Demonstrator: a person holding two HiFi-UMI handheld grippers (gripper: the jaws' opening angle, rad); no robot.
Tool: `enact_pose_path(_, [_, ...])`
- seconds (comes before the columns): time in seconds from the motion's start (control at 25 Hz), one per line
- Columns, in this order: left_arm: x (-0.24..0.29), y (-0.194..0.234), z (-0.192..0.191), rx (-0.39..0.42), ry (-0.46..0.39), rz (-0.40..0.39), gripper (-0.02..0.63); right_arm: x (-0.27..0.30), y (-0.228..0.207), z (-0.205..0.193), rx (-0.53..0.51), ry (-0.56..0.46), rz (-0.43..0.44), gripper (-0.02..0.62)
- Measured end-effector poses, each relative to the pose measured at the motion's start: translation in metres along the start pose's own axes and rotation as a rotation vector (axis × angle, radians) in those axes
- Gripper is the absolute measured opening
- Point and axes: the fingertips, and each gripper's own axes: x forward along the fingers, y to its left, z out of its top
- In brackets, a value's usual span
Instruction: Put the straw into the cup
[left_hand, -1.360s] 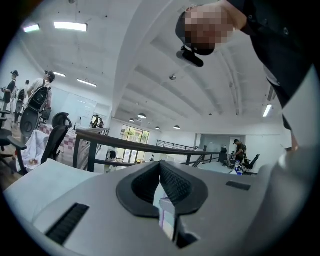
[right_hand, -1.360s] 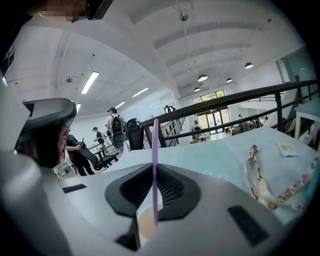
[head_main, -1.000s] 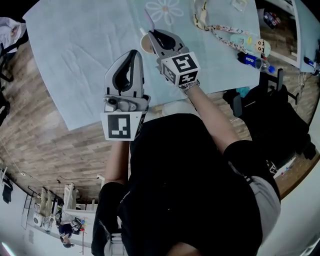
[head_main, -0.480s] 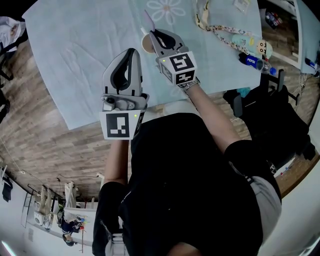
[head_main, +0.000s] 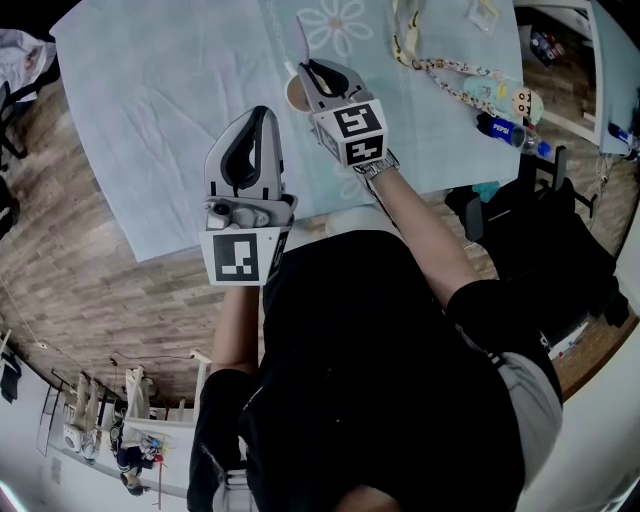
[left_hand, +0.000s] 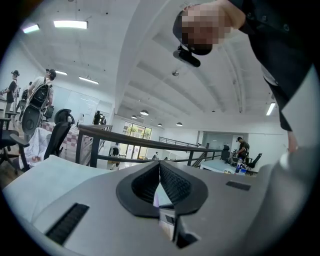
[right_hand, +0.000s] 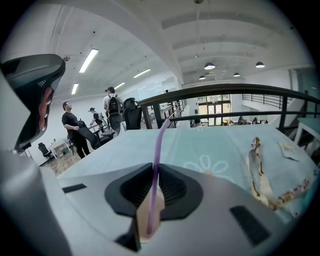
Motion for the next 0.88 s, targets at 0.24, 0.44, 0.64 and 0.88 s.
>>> enact_pose_path(0.24, [-0.003, 0.001, -0.001, 0.003, 0.001, 0.005, 0.014, -0.001, 0.001, 0.001, 0.001, 0.006, 0.007, 0.068])
enact_pose_path(0.44, [-0.009, -0.001, 0.002, 0.008, -0.006, 0.003, 0.014, -0.012, 0.001, 0.008, 0.017, -0.015, -0.005, 0.145])
enact_pose_path(0.64, [-0.022, -0.003, 0.009, 0.005, -0.018, -0.005, 0.014, -0.042, 0.013, 0.031, 0.031, -0.091, -0.019, 0.148])
enact_pose_path(0.88, [-0.035, -0.014, 0.016, 0.015, -0.030, -0.047, 0.014, -0.087, 0.034, 0.067, 0.023, -0.212, -0.017, 0.047])
